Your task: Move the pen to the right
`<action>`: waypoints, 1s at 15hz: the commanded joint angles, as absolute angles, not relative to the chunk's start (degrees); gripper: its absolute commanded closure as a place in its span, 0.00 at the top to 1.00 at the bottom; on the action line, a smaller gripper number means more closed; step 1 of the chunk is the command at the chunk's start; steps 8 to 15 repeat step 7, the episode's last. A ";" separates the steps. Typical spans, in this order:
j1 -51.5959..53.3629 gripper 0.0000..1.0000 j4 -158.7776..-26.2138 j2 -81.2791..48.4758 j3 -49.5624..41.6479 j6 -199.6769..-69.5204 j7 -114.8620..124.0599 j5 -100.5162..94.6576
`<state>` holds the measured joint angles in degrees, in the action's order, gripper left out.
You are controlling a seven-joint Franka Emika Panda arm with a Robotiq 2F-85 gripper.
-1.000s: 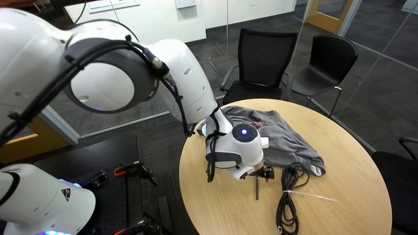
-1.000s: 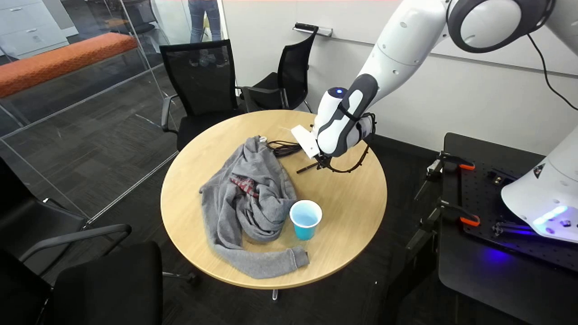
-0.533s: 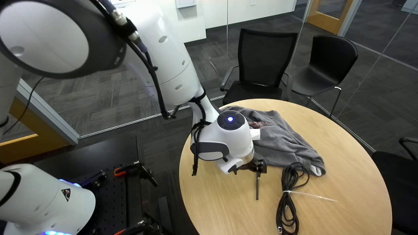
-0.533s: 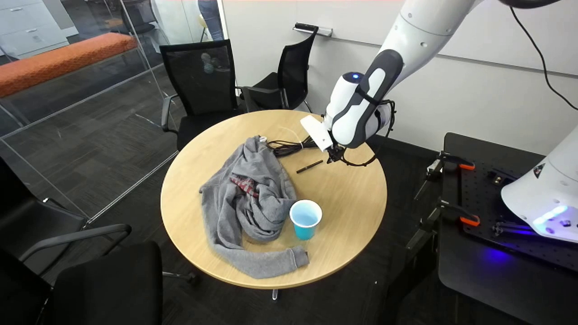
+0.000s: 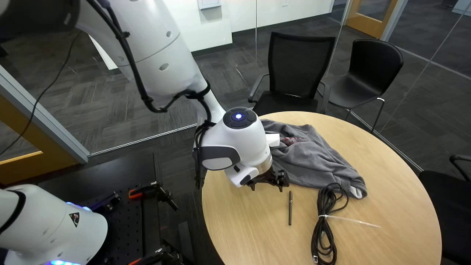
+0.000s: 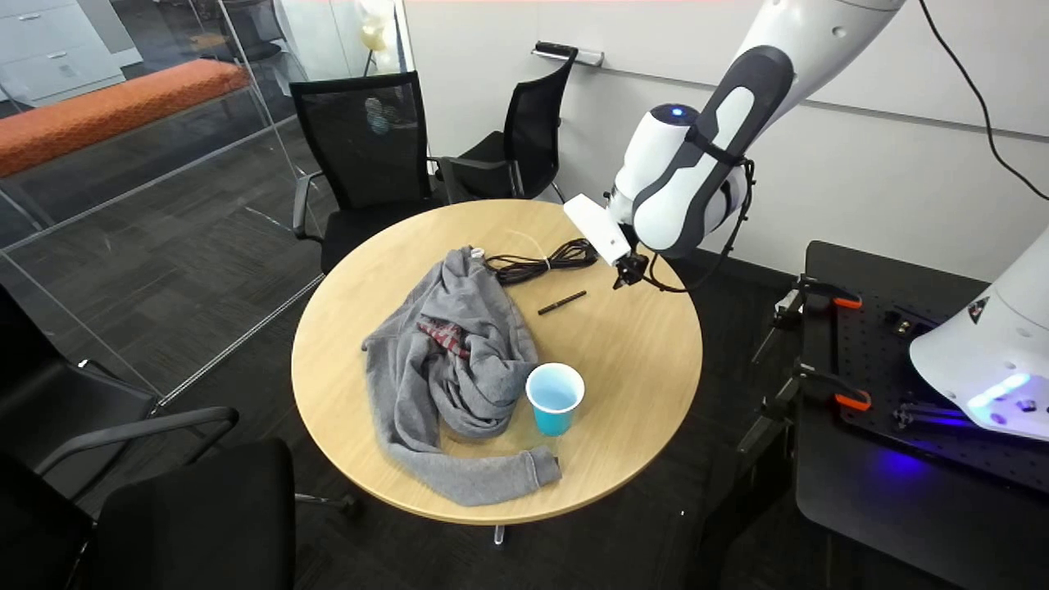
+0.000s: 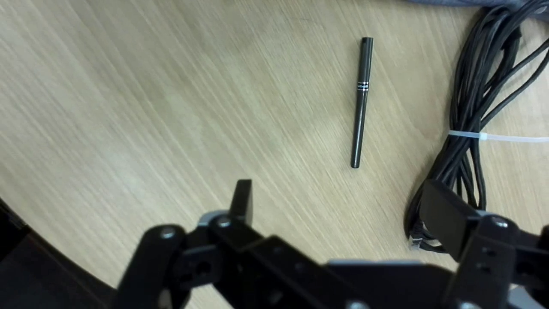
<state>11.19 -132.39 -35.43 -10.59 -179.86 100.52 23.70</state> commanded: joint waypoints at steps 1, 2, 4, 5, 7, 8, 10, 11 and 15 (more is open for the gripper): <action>13.87 1.00 -139.36 -29.97 -11.43 -183.68 100.25 23.85; 13.96 1.00 -140.44 -29.32 -10.97 -184.99 99.81 23.87; 12.84 1.00 -136.80 -32.58 -10.56 -182.85 100.05 24.02; 12.85 1.00 -136.80 -32.68 -10.54 -182.85 100.05 24.03; 12.75 1.00 -136.56 -33.04 -10.55 -182.85 100.04 24.04; 12.75 1.00 -136.56 -33.04 -10.55 -182.85 100.04 24.04; 12.75 1.00 -136.56 -33.04 -10.55 -182.85 100.04 24.04; 12.75 1.00 -136.56 -33.04 -10.55 -182.85 100.04 24.04; 12.75 1.00 -136.56 -33.04 -10.55 -182.85 100.04 24.04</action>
